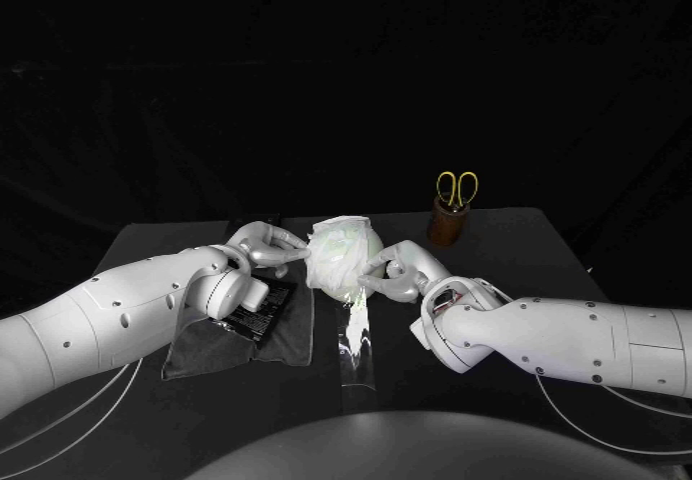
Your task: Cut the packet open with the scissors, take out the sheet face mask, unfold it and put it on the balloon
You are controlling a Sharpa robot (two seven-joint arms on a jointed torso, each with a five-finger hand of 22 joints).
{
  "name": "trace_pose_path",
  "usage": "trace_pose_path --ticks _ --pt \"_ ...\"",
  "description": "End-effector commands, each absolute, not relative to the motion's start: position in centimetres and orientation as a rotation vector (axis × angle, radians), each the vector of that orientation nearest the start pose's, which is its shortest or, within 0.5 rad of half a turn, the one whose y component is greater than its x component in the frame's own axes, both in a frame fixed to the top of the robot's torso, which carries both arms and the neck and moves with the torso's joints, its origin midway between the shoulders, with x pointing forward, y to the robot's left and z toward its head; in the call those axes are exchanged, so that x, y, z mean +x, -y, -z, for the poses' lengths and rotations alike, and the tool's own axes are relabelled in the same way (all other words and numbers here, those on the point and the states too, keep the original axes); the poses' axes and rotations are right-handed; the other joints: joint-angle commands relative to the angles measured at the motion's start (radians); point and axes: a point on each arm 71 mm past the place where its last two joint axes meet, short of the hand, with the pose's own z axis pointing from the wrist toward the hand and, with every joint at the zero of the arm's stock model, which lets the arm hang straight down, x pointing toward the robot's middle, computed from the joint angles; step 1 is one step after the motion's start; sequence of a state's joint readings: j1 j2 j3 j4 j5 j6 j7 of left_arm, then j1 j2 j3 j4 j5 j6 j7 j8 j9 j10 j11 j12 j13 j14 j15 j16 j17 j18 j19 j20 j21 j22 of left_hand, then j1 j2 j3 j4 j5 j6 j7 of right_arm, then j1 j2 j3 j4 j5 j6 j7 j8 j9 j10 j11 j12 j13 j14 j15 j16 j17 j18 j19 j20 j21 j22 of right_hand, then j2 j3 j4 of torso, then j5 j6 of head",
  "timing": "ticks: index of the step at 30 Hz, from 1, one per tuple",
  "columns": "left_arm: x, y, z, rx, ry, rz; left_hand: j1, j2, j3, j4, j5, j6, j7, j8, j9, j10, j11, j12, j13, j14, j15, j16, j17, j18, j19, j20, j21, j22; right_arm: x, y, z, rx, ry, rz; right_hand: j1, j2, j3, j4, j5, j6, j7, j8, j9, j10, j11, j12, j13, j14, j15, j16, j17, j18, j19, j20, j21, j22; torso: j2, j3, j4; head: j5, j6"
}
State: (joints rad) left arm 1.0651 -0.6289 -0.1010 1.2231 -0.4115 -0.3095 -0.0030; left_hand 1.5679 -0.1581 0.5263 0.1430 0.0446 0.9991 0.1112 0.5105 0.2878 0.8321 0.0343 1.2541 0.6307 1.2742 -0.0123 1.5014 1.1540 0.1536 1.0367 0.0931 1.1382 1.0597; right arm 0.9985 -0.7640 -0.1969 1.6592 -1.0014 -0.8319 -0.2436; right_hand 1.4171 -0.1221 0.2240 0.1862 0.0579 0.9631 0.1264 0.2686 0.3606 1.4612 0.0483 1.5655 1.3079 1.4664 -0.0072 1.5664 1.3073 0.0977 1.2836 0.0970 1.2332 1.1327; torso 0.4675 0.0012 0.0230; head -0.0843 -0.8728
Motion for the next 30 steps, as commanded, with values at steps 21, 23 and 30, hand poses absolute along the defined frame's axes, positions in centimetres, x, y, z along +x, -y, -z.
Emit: trace_pose_path --ticks 21,23,30 --pt "49.77 -20.00 30.70 -1.030 -1.918 0.957 -0.158 -0.032 0.170 -0.100 0.004 -0.015 0.003 0.026 0.105 -0.008 0.005 0.007 -0.021 0.017 0.001 0.012 0.002 -0.008 0.016 -0.002 0.022 0.027 39.31 15.97 30.25 0.596 -1.767 -0.740 -0.002 0.006 0.004 0.000 -0.005 0.002 0.006 -0.004 -0.001 0.110 0.004 0.005 0.263 0.104 -0.005 0.004 0.264 0.003 0.007 -0.001 0.003 0.000 -0.001 0.0001 0.0005 -0.002 0.000" --pt "49.79 -20.01 30.73 -1.031 -1.920 0.954 -0.162 -0.033 0.169 -0.101 0.004 -0.016 0.003 0.026 0.107 -0.009 0.005 0.007 -0.024 0.019 0.001 0.013 0.006 -0.010 0.020 -0.002 0.025 0.031 39.31 15.96 30.25 0.596 -1.767 -0.740 -0.002 0.006 0.004 0.000 -0.005 0.002 0.006 -0.004 -0.001 0.110 0.004 0.005 0.263 0.104 -0.005 0.004 0.264 0.003 0.007 -0.001 0.003 0.000 0.000 0.0001 0.0006 -0.002 0.000" --pt "50.02 -20.18 30.85 -1.013 -1.927 0.932 -0.194 -0.035 0.150 -0.098 0.003 -0.017 0.003 0.030 0.116 -0.023 0.007 0.006 -0.042 0.026 0.003 0.016 0.012 -0.012 0.028 0.000 0.027 0.036 39.34 15.95 30.26 0.596 -1.767 -0.740 -0.002 0.006 0.004 0.000 -0.005 0.002 0.006 -0.004 -0.001 0.110 0.004 0.005 0.263 0.104 -0.005 0.004 0.264 0.003 0.007 -0.001 0.003 0.000 -0.001 0.0003 0.0007 -0.003 0.000"
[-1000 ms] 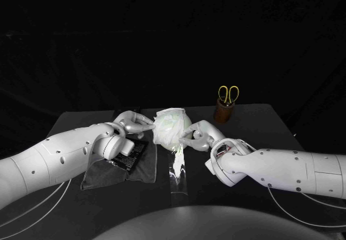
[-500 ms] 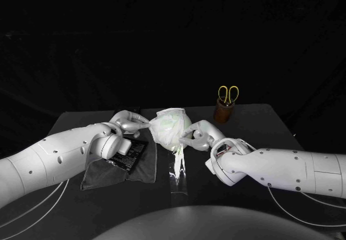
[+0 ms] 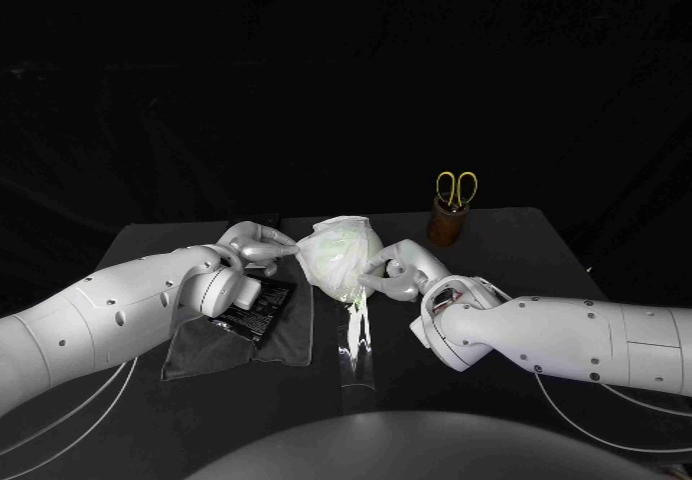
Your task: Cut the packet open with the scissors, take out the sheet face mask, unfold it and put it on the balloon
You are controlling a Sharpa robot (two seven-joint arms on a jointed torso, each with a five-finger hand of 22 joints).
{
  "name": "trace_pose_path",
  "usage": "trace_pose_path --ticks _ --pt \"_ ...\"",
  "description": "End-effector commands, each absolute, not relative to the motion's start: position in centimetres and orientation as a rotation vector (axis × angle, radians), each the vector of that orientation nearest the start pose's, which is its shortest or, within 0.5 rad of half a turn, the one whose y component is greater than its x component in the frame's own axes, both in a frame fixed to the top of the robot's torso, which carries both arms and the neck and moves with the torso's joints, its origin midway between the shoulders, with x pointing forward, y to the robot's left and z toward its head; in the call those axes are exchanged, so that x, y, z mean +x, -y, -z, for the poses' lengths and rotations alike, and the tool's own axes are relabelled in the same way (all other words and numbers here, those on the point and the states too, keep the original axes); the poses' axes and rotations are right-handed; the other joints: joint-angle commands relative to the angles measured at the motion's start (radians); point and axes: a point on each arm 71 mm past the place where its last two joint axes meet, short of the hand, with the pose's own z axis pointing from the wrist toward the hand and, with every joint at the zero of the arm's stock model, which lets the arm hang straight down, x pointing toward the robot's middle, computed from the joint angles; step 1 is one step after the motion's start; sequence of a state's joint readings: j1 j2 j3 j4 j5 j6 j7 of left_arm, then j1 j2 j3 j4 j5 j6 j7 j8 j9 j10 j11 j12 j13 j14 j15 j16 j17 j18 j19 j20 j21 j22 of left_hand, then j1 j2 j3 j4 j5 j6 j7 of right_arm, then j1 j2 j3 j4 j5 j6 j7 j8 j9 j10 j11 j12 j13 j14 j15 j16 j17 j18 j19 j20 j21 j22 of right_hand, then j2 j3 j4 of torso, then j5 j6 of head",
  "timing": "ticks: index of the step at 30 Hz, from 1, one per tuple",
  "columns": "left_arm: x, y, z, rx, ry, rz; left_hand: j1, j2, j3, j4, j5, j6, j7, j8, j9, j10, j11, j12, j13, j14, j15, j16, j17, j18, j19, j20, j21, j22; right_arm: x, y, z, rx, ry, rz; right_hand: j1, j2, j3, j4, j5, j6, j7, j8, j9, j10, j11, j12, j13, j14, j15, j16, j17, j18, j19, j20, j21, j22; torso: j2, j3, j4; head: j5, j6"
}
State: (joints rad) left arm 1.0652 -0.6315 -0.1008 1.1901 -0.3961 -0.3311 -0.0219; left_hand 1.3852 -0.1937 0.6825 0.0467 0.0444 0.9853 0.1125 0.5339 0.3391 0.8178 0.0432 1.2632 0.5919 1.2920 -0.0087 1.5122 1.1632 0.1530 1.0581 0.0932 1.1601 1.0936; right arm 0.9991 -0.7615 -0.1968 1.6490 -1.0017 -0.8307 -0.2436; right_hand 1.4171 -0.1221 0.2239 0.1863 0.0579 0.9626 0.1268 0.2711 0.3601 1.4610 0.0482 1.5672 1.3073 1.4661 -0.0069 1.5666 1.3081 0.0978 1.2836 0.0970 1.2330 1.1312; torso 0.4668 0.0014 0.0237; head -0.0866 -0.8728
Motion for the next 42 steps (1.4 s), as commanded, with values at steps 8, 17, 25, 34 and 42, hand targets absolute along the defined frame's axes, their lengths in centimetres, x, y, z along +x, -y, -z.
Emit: trace_pose_path --ticks 8,17,25,34,42 --pt "50.6 -20.3 31.0 -0.912 -1.956 0.895 -0.013 -0.001 -0.013 -0.009 0.003 -0.002 0.000 0.007 0.068 -0.013 -0.004 -0.002 -0.005 0.019 -0.001 0.008 0.017 -0.013 0.015 0.001 0.009 0.008 39.4 15.9 30.3 0.595 -1.767 -0.740 -0.002 0.006 0.004 0.000 -0.005 0.002 0.006 -0.007 -0.001 0.110 0.004 0.004 0.263 0.105 -0.005 0.004 0.263 0.003 0.007 -0.001 0.003 0.001 0.000 0.0004 -0.0008 -0.002 0.000" --pt "51.1 -20.3 31.2 -0.878 -1.974 0.866 -0.016 -0.001 -0.019 -0.012 0.003 -0.005 0.000 0.005 0.069 -0.030 -0.004 -0.008 -0.020 0.021 -0.002 0.009 0.019 -0.013 0.017 0.001 0.009 0.008 39.4 15.9 30.3 0.595 -1.766 -0.740 -0.002 0.006 0.004 0.000 -0.005 0.002 0.006 -0.007 -0.001 0.110 0.004 0.004 0.263 0.105 -0.005 0.004 0.263 0.003 0.007 -0.001 0.003 0.001 0.000 0.0008 -0.0001 -0.002 0.000" --pt "51.5 -20.2 31.5 -0.873 -1.991 0.841 -0.034 -0.021 -0.056 -0.026 0.003 -0.118 0.016 -0.081 0.042 -0.047 0.011 -0.008 -0.021 0.028 0.009 0.014 0.027 -0.015 0.025 0.006 0.005 0.009 39.4 15.8 30.3 0.594 -1.766 -0.740 -0.002 0.006 0.004 0.000 -0.005 0.002 0.006 -0.007 -0.001 0.110 0.004 0.004 0.263 0.105 -0.005 0.004 0.263 0.003 0.007 -0.001 0.003 0.001 0.000 0.0003 -0.0004 -0.003 0.000" --pt "51.8 -20.4 31.7 -0.864 -2.008 0.812 -0.050 -0.049 -0.107 -0.030 0.004 -0.247 0.062 -0.188 -0.003 -0.075 0.056 -0.005 -0.019 0.031 0.047 0.018 0.033 -0.019 0.028 0.032 -0.004 0.003 39.4 15.8 30.3 0.594 -1.766 -0.740 -0.002 0.006 0.004 0.000 -0.005 0.002 0.006 -0.007 -0.001 0.110 0.004 0.004 0.263 0.105 -0.005 0.004 0.263 0.003 0.007 -0.001 0.003 0.001 0.000 0.0007 0.0000 -0.003 0.000" --pt "52.1 -21.1 31.7 -0.861 -1.997 0.803 -0.018 -0.035 -0.126 -0.052 0.004 -0.258 0.073 -0.223 -0.020 -0.096 0.069 0.001 -0.018 0.030 0.061 0.022 0.034 -0.015 0.028 0.051 -0.011 -0.002 39.4 15.9 30.3 0.594 -1.766 -0.740 -0.003 0.005 0.004 0.000 -0.005 0.002 0.007 -0.010 -0.002 0.110 0.005 0.004 0.263 0.105 -0.004 0.004 0.263 0.003 0.007 -0.001 0.003 0.001 0.001 0.0005 -0.0002 -0.007 0.000"
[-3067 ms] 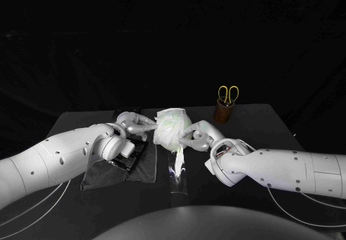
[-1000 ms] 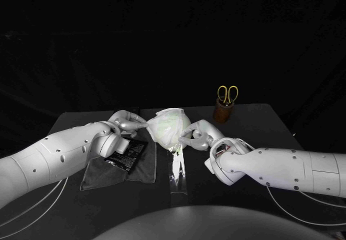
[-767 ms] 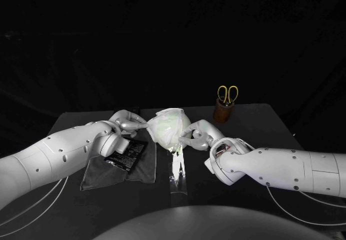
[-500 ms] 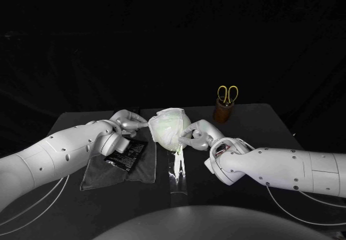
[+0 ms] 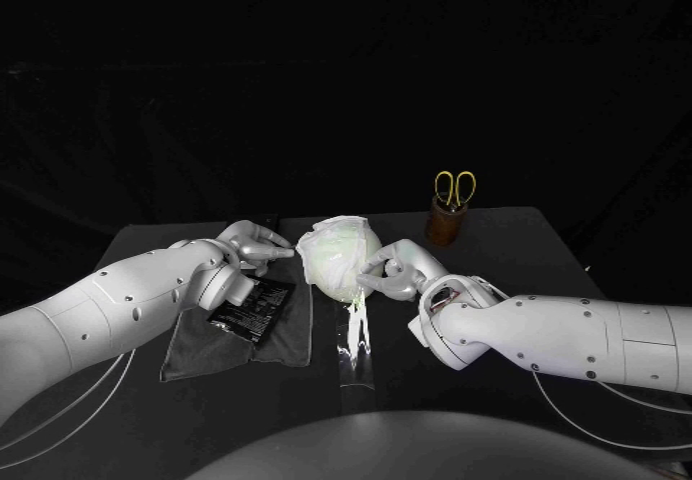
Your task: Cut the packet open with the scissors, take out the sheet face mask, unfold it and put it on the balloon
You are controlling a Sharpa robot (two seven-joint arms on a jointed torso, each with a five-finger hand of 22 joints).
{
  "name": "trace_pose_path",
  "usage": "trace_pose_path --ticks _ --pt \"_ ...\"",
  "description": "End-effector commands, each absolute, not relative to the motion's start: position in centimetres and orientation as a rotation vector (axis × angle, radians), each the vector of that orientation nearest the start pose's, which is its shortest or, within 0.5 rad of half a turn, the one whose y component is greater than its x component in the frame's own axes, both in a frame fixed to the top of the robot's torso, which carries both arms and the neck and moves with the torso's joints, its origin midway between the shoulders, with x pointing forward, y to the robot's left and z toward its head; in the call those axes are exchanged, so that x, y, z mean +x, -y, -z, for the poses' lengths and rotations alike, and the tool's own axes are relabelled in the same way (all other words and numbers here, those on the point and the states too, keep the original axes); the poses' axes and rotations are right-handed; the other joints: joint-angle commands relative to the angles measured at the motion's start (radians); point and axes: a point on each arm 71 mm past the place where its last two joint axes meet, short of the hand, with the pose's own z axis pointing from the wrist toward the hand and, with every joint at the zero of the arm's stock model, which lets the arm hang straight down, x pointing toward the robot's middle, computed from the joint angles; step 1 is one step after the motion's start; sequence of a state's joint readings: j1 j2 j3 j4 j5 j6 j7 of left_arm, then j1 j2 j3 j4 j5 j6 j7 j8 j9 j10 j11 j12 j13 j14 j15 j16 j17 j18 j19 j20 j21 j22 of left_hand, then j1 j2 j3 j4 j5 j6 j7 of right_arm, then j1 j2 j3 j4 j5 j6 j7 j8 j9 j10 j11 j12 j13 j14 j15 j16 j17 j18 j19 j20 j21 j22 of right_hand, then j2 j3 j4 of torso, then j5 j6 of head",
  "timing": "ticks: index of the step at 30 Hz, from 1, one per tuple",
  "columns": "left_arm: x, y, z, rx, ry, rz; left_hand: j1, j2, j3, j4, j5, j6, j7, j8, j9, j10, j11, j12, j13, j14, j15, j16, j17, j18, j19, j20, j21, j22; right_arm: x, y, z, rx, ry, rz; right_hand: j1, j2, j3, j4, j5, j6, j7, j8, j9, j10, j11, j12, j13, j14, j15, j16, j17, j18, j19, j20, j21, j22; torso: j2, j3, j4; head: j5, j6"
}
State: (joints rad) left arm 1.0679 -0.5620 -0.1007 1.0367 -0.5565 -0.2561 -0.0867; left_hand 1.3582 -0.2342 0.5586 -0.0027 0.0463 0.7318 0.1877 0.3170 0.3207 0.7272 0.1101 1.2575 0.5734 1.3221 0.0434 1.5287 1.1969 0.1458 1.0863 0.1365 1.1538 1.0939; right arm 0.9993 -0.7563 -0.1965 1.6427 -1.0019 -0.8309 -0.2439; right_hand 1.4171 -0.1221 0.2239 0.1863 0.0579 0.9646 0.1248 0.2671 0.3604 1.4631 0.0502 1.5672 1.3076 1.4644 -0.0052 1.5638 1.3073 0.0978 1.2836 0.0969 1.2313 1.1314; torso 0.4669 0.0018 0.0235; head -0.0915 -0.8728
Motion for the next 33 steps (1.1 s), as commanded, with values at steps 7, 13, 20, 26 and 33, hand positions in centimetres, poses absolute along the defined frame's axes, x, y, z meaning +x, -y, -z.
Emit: trace_pose_path --ticks 7,13,20,26,33 --pt "52.8 -22.0 31.1 -0.975 -1.902 0.900 -0.026 0.059 0.022 0.043 0.004 0.056 -0.010 0.003 -0.004 -0.062 -0.003 -0.083 -0.052 -0.224 0.007 -0.066 -0.289 0.038 -0.187 0.010 -0.181 -0.175 39.4 15.8 30.3 0.593 -1.767 -0.740 -0.003 0.005 0.004 0.000 -0.005 0.000 0.009 -0.006 -0.002 0.108 0.003 0.004 0.263 0.106 -0.006 0.007 0.263 0.003 0.007 -0.001 0.004 0.001 0.000 -0.0003 -0.0005 -0.003 0.000" --pt "53.3 -22.0 30.3 -1.081 -1.846 1.055 -0.102 0.086 0.013 0.126 0.002 0.070 -0.008 0.001 -0.007 -0.084 0.011 -0.221 -0.143 -0.346 0.021 -0.142 -0.441 0.037 -0.210 0.023 -0.241 -0.211 39.4 15.9 30.3 0.592 -1.768 -0.740 -0.003 0.005 0.004 0.000 -0.005 0.000 0.009 -0.006 -0.002 0.108 0.003 0.004 0.263 0.106 -0.006 0.007 0.263 0.003 0.007 -0.001 0.004 0.001 0.001 0.0005 0.0006 -0.001 0.000" --pt "53.9 -20.9 29.9 -1.071 -1.851 1.180 -0.077 0.113 -0.020 0.157 0.001 0.084 -0.010 -0.002 -0.012 -0.096 0.031 -0.382 -0.256 -0.477 0.039 -0.225 -0.584 0.034 -0.228 0.038 -0.330 -0.267 39.5 15.9 30.3 0.591 -1.770 -0.740 -0.003 0.005 0.004 0.000 -0.005 0.000 0.009 -0.006 -0.002 0.108 0.003 0.004 0.263 0.106 -0.006 0.007 0.263 0.003 0.007 -0.001 0.004 0.001 0.001 -0.0003 -0.0005 0.002 0.000" --pt "54.6 -19.9 29.9 -1.014 -1.875 1.220 -0.053 0.105 -0.049 0.150 0.002 0.077 -0.023 -0.011 -0.017 -0.121 0.060 -0.465 -0.311 -0.537 0.067 -0.254 -0.606 0.029 -0.253 0.060 -0.377 -0.293 39.4 15.8 30.3 0.590 -1.772 -0.742 -0.003 0.005 0.004 0.000 -0.005 0.000 0.009 -0.006 -0.002 0.108 0.003 0.004 0.263 0.106 -0.006 0.007 0.263 0.003 0.007 -0.001 0.004 0.001 0.002 -0.0001 -0.0017 0.003 0.000" --pt "55.2 -18.8 30.2 -0.944 -1.947 1.212 -0.110 0.069 -0.186 0.226 0.003 0.064 -0.041 -0.036 -0.033 -0.112 0.049 -0.283 -0.217 -0.538 0.064 -0.106 -0.531 0.037 -0.230 0.068 -0.358 -0.274 39.5 15.7 30.2 0.588 -1.772 -0.746 -0.003 0.005 0.004 0.000 -0.005 0.000 0.009 -0.006 -0.002 0.108 0.003 0.004 0.263 0.106 -0.006 0.007 0.263 0.003 0.007 -0.001 0.004 0.001 0.004 0.0004 -0.0023 0.003 0.000"
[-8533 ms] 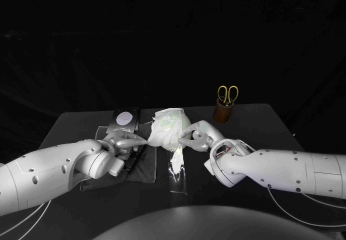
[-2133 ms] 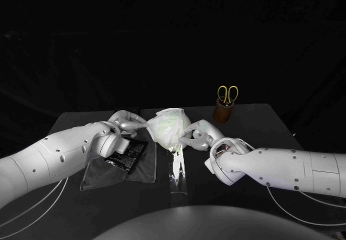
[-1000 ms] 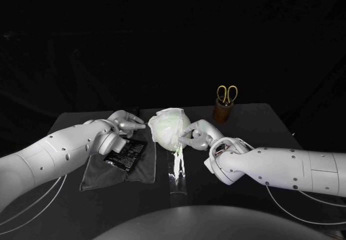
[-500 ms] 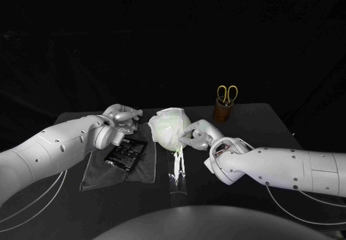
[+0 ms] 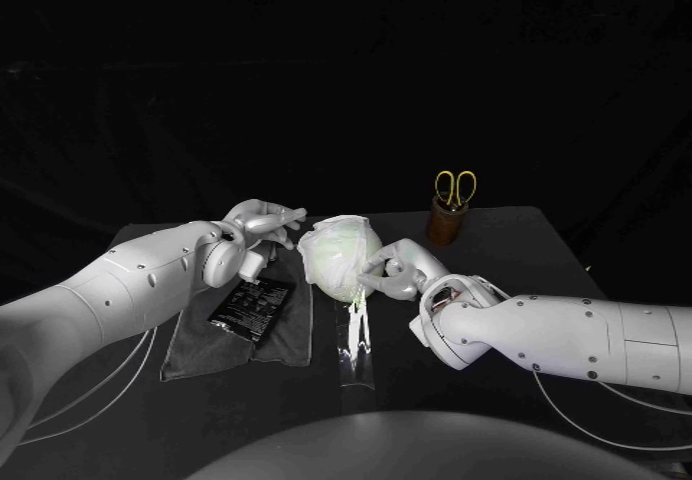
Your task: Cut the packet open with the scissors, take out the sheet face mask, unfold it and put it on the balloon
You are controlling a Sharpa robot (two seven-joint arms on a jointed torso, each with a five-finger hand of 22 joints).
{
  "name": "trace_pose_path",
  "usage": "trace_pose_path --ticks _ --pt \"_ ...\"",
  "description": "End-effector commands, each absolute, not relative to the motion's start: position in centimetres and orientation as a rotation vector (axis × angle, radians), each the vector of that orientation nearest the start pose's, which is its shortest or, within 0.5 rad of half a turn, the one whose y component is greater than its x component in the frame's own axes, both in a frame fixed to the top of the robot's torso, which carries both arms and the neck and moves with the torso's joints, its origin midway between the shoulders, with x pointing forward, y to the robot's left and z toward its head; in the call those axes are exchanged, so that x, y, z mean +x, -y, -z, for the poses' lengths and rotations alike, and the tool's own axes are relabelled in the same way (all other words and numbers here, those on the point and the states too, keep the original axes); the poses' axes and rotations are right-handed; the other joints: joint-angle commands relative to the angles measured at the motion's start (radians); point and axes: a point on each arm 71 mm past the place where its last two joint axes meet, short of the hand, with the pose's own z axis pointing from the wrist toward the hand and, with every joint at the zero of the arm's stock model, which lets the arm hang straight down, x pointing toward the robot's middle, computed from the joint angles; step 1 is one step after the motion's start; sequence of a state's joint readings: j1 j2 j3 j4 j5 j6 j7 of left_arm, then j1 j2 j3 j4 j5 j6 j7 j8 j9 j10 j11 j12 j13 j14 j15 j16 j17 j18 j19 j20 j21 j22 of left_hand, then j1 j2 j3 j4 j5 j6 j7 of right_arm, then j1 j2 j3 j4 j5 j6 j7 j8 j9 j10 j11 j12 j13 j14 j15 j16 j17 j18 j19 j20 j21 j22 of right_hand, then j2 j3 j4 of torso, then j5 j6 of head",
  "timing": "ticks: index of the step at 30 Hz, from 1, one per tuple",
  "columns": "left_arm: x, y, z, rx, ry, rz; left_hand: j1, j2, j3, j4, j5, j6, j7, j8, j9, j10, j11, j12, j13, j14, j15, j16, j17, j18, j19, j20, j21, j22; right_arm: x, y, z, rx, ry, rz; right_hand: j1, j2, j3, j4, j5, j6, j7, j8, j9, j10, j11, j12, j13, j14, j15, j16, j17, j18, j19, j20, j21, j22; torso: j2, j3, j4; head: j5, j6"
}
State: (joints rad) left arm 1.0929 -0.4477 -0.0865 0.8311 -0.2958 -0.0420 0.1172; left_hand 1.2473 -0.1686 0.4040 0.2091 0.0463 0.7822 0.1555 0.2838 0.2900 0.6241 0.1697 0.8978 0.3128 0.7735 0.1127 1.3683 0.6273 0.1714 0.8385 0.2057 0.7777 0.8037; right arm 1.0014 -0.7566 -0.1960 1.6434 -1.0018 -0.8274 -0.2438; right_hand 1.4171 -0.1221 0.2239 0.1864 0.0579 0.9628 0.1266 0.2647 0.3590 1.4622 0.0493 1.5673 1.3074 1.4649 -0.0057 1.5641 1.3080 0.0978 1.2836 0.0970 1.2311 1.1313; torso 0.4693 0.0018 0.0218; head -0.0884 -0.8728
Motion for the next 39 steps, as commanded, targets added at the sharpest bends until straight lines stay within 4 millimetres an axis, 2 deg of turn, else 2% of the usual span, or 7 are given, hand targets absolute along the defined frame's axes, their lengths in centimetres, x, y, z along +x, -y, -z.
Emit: trace_pose_path --ticks 1,7,15,19,21,24,39 --pt "55.3 -18.7 30.2 -0.935 -1.950 1.209 0.011 0.017 -0.051 0.028 0.004 0.021 -0.007 -0.003 -0.004 -0.038 -0.015 0.130 0.076 0.024 -0.004 0.084 0.071 0.013 0.020 -0.006 0.030 0.028 39.5 15.7 30.2 0.587 -1.773 -0.747 -0.003 0.005 0.004 0.000 -0.005 0.001 0.007 -0.003 -0.001 0.109 0.004 0.003 0.263 0.106 -0.006 0.007 0.263 0.003 0.007 -0.001 0.005 0.001 0.002 0.0003 -0.0002 0.001 0.000" --pt "56.0 -18.0 29.9 -0.910 -1.942 1.192 0.059 0.034 -0.124 0.061 0.002 0.033 -0.008 -0.014 -0.016 -0.070 -0.033 0.341 0.193 0.219 -0.024 0.183 0.287 0.011 0.037 -0.018 0.100 0.088 39.4 15.5 30.1 0.586 -1.772 -0.752 -0.004 0.005 0.005 -0.001 -0.005 0.002 0.007 -0.005 -0.002 0.109 0.004 0.003 0.263 0.106 -0.005 0.007 0.263 0.003 0.006 0.000 0.004 0.000 0.003 -0.0001 -0.0015 0.003 0.000" --pt "56.5 -17.0 29.5 -0.856 -1.961 1.176 0.104 0.039 -0.176 0.065 0.001 0.055 -0.009 -0.015 -0.023 -0.058 -0.057 0.463 0.252 0.401 -0.046 0.221 0.475 -0.016 0.165 -0.037 0.269 0.242 39.5 15.5 29.8 0.585 -1.769 -0.755 -0.004 0.005 0.005 -0.001 -0.005 0.002 0.007 -0.005 -0.002 0.109 0.004 0.003 0.263 0.106 -0.005 0.007 0.263 0.003 0.006 0.000 0.004 0.000 0.011 -0.0010 -0.0052 0.005 0.000" --pt "56.7 -16.5 29.2 -0.818 -1.966 1.178 0.132 0.038 -0.191 0.057 0.002 0.093 -0.021 -0.002 -0.020 -0.022 -0.075 0.516 0.274 0.545 -0.062 0.228 0.629 -0.040 0.268 -0.050 0.376 0.342 39.4 15.5 29.7 0.584 -1.768 -0.758 -0.004 0.005 0.005 -0.001 -0.005 0.002 0.007 -0.005 -0.002 0.109 0.004 0.003 0.263 0.106 -0.005 0.007 0.263 0.003 0.006 0.000 0.004 0.000 0.016 -0.0012 -0.0074 0.007 0.000" --pt "56.7 -16.4 29.1 -0.806 -1.967 1.179 0.146 0.038 -0.199 0.055 0.002 0.123 -0.032 0.008 -0.017 0.104 -0.090 0.556 0.383 0.613 -0.075 0.227 0.702 -0.054 0.329 -0.062 0.437 0.398 39.4 15.5 29.6 0.584 -1.768 -0.758 -0.004 0.005 0.005 -0.001 -0.005 0.002 0.007 -0.005 -0.002 0.109 0.004 0.003 0.263 0.106 -0.005 0.007 0.263 0.003 0.006 0.000 0.004 0.000 0.018 -0.0010 -0.0082 0.008 0.000" --pt "56.8 -16.4 29.0 -0.792 -1.973 1.178 0.156 0.037 -0.204 0.053 0.002 0.131 -0.036 0.007 -0.018 0.155 -0.098 0.569 0.428 0.632 -0.084 0.226 0.723 -0.059 0.348 -0.069 0.459 0.418 39.4 15.6 29.5 0.584 -1.768 -0.759 -0.004 0.005 0.005 -0.001 -0.005 0.002 0.007 -0.005 -0.002 0.109 0.004 0.003 0.263 0.106 -0.005 0.007 0.263 0.003 0.006 0.000 0.004 0.000 0.020 0.0002 -0.0094 0.009 0.000" --pt "57.0 -15.8 28.7 -0.737 -2.012 1.164 0.230 0.046 -0.188 0.016 0.002 0.152 -0.043 0.001 -0.022 0.167 -0.114 0.568 0.436 0.637 -0.100 0.224 0.723 -0.061 0.352 -0.085 0.473 0.433 39.3 15.7 29.3 0.584 -1.766 -0.758 -0.006 0.005 0.005 0.000 -0.006 0.002 0.007 -0.006 -0.002 0.109 0.004 0.003 0.263 0.106 -0.005 0.007 0.263 0.003 0.006 0.000 0.004 0.001 0.020 0.0002 -0.0103 0.007 0.000"
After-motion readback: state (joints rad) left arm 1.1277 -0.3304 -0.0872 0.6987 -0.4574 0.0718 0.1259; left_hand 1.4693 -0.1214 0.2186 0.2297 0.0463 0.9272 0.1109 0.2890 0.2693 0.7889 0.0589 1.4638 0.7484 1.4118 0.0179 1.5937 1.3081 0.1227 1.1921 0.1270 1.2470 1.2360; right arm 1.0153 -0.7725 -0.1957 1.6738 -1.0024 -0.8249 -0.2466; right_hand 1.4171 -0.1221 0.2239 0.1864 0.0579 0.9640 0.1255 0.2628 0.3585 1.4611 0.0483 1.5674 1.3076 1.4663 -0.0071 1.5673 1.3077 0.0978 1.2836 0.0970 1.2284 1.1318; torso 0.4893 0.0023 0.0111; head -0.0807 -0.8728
